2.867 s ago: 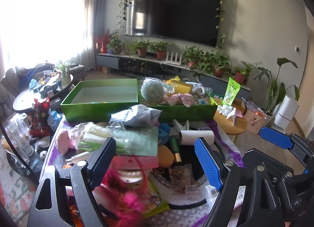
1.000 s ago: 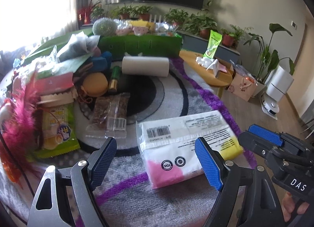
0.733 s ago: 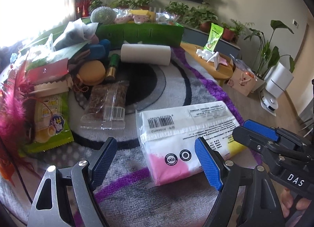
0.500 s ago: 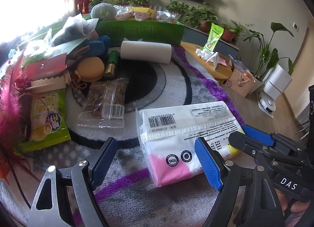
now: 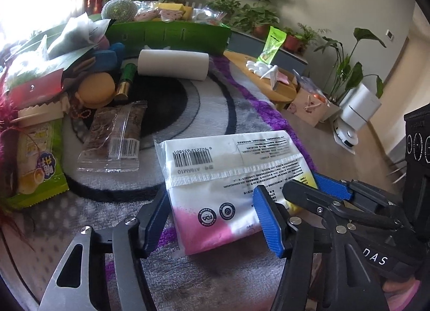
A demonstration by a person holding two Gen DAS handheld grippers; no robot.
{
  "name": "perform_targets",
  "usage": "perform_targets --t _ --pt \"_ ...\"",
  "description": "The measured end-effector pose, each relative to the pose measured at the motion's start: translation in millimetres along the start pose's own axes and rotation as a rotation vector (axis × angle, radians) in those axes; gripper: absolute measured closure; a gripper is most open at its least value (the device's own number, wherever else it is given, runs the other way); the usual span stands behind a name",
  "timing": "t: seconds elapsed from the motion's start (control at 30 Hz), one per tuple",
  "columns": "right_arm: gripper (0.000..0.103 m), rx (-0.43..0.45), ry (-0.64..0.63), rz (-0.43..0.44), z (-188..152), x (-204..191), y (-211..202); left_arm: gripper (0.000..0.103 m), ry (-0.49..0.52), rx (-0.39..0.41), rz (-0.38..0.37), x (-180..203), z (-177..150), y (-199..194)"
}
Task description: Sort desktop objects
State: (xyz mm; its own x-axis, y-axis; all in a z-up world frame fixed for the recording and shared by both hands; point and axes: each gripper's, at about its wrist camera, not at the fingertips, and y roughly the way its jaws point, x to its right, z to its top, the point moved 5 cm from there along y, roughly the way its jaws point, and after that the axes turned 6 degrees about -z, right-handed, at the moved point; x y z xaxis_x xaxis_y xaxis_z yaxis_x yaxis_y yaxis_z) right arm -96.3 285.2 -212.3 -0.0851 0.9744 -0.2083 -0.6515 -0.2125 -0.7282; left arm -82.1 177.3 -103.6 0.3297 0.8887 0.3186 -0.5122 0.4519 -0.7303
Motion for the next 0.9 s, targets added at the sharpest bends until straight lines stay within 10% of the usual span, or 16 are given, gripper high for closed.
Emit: perform_targets --t 0.9 --pt "0.067 0.151 -0.041 0.023 29.9 -46.9 -49.6 0.040 0.125 0.205 0.106 -0.6 44.1 -75.0"
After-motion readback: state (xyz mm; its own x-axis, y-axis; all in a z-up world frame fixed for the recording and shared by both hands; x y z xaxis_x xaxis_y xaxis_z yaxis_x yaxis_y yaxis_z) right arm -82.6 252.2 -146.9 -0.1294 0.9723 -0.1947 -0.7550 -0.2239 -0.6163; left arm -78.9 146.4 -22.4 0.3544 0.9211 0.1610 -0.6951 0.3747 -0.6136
